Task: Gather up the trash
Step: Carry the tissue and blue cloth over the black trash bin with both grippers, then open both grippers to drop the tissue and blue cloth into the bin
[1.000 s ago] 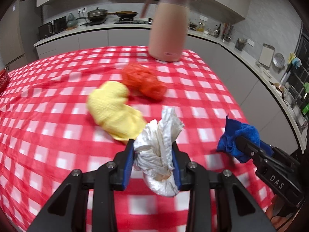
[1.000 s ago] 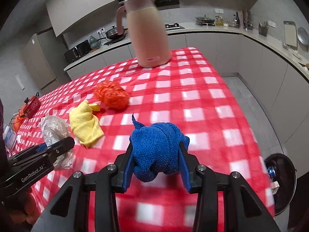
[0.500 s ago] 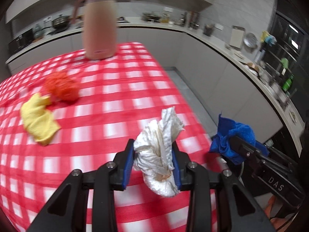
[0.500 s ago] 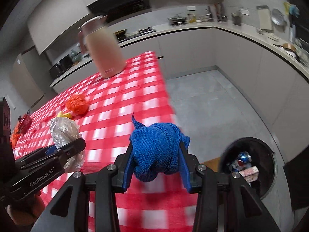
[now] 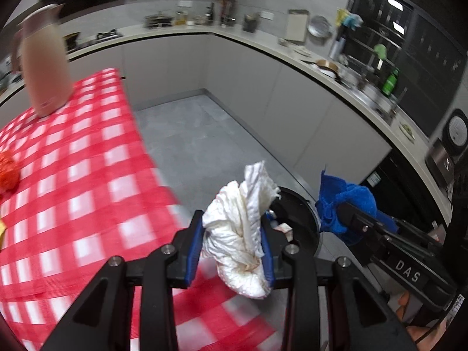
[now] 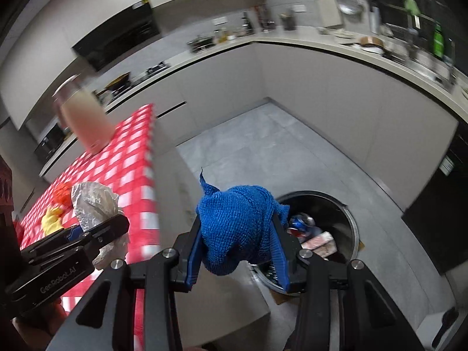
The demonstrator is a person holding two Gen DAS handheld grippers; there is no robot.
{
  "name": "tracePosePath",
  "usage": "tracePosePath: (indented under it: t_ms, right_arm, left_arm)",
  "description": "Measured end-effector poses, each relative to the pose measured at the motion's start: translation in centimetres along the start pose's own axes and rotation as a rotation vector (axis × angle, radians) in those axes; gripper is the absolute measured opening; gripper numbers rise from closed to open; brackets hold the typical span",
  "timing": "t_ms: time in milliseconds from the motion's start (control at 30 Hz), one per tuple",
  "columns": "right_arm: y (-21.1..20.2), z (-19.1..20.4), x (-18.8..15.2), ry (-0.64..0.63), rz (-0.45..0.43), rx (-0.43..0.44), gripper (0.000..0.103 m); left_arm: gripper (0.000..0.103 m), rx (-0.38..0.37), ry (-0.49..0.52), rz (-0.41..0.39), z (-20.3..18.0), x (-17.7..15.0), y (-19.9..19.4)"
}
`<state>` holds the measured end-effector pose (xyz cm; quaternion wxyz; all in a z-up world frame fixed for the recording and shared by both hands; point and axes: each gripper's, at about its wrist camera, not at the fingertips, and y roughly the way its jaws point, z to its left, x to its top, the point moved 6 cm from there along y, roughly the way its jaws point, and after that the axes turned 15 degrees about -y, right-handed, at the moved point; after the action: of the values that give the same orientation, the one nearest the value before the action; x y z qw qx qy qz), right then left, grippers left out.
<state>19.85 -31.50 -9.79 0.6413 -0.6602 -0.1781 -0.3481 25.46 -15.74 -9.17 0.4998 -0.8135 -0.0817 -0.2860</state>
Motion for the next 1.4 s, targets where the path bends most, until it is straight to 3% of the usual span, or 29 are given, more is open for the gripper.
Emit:
tracePosePath:
  t_ms: [367,933,1033,1133,1400]
  right_arm:
    - [0.8,-7.9,-2.7,0.079,0.05,-0.043,0.044]
    - [10.6,-12.8,-3.4,0.03,0.174,0.073,0.047]
    - [11.8,-13.6,-3.9,0.029,0.196,0.09,0.051]
    - [12.4,-14.3,-4.2,0.051,0.206,0.102,0.061]
    - [10.1,-15.3,-2.0,0.065,0.129,0.056,0.061]
  left_arm:
    - [0.037,-0.02,0.033,0.093,-5.0,-1.8,4.5]
    - [0.037,0.142,-0.066,0.217,-6.3,-4.9,12.4]
    - [0.04,0.162,-0.089,0.253,-6.3,-5.3,13.6]
    - [0.054,0.181,-0.106,0.275,-6.3,-5.5,14.2]
    - [0.057,0.164,-0.106,0.174,-7.0,-3.1,11.0]
